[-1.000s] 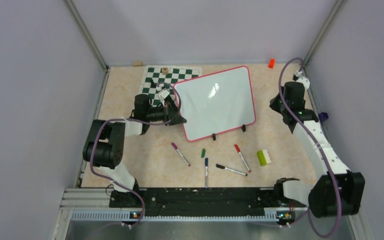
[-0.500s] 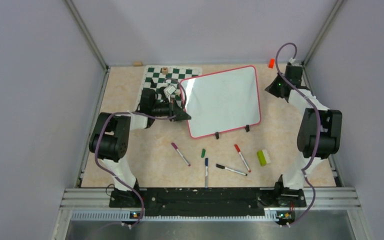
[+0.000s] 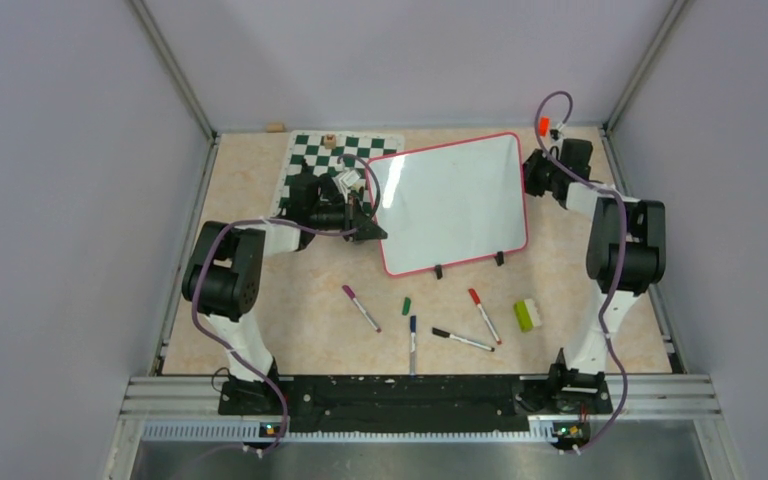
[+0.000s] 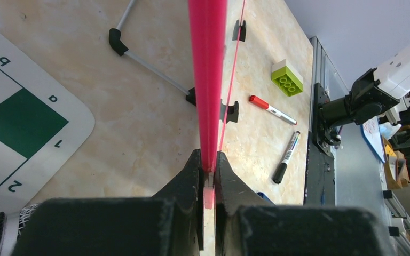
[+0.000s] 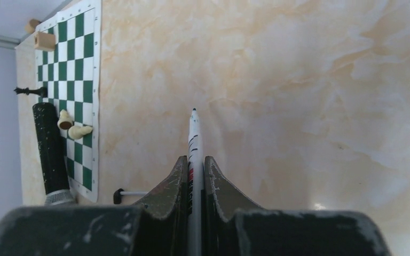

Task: Write a sentence on the whiteboard
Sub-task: Move the whiteboard to the center of the board.

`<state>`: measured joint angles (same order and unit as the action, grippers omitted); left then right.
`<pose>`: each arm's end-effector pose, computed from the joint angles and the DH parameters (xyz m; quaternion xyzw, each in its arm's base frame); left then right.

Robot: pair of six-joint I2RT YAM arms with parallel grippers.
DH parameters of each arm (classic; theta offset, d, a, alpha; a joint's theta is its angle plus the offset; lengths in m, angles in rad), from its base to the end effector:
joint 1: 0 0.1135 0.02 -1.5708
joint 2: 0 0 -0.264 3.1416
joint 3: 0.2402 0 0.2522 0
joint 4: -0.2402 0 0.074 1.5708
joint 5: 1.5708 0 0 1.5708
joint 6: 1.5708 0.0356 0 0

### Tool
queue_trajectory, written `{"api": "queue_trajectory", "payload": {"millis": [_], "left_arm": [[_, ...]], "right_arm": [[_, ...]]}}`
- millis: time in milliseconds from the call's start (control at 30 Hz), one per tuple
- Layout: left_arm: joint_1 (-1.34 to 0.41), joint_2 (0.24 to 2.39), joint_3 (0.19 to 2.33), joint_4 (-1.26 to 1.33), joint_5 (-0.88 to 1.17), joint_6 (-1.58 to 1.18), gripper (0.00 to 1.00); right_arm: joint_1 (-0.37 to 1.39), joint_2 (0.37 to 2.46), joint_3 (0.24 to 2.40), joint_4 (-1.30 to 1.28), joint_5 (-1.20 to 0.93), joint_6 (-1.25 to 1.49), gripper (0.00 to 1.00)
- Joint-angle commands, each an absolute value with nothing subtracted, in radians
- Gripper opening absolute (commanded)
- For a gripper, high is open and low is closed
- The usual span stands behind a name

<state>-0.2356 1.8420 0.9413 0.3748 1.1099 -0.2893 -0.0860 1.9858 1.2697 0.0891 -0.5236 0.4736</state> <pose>0.3500 -0.1168 0.1680 0.2431 0.7433 -0.5510 0.2911 0.4354 -0.0197 0.1780 0.1245 0.8594 0.3108 0.3865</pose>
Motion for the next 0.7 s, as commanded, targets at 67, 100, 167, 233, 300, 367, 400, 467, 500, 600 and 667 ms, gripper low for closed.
{"api": "queue_trajectory", "payload": {"millis": [67, 100, 167, 233, 300, 367, 400, 467, 500, 600, 667], "left_arm": [[-0.253, 1.841, 0.950, 0.285, 1.135, -0.255, 0.00], [-0.253, 1.840, 0.950, 0.285, 1.141, -0.257, 0.00], [-0.253, 1.838, 0.948, 0.286, 1.147, -0.259, 0.00], [-0.253, 1.827, 0.943, 0.285, 1.148, -0.259, 0.00], [-0.252, 1.808, 0.935, 0.281, 1.144, -0.252, 0.00], [-0.252, 1.795, 0.933, 0.255, 1.134, -0.234, 0.00], [-0.252, 1.789, 0.934, 0.235, 1.126, -0.220, 0.00], [-0.252, 1.779, 0.933, 0.217, 1.124, -0.207, 0.00], [-0.252, 1.778, 0.931, 0.216, 1.126, -0.208, 0.00], [-0.252, 1.783, 0.925, 0.241, 1.151, -0.233, 0.00], [-0.253, 1.785, 0.906, 0.311, 1.173, -0.275, 0.00]], "right_arm": [[-0.077, 1.922, 1.209, 0.195, -0.589, 0.491, 0.00], [-0.076, 1.913, 1.194, 0.196, -0.582, 0.494, 0.00], [-0.071, 1.889, 1.164, 0.202, -0.566, 0.494, 0.00], [-0.063, 1.860, 1.134, 0.199, -0.536, 0.489, 0.00], [-0.060, 1.831, 1.104, 0.199, -0.516, 0.492, 0.00], [-0.058, 1.804, 1.074, 0.199, -0.502, 0.500, 0.00], [-0.057, 1.787, 1.058, 0.199, -0.497, 0.503, 0.00], [-0.049, 1.754, 1.013, 0.201, -0.473, 0.509, 0.00], [-0.043, 1.737, 0.997, 0.196, -0.445, 0.508, 0.00], [-0.033, 1.702, 0.949, 0.183, -0.399, 0.508, 0.00], [-0.031, 1.677, 0.905, 0.197, -0.387, 0.525, 0.00]]}}
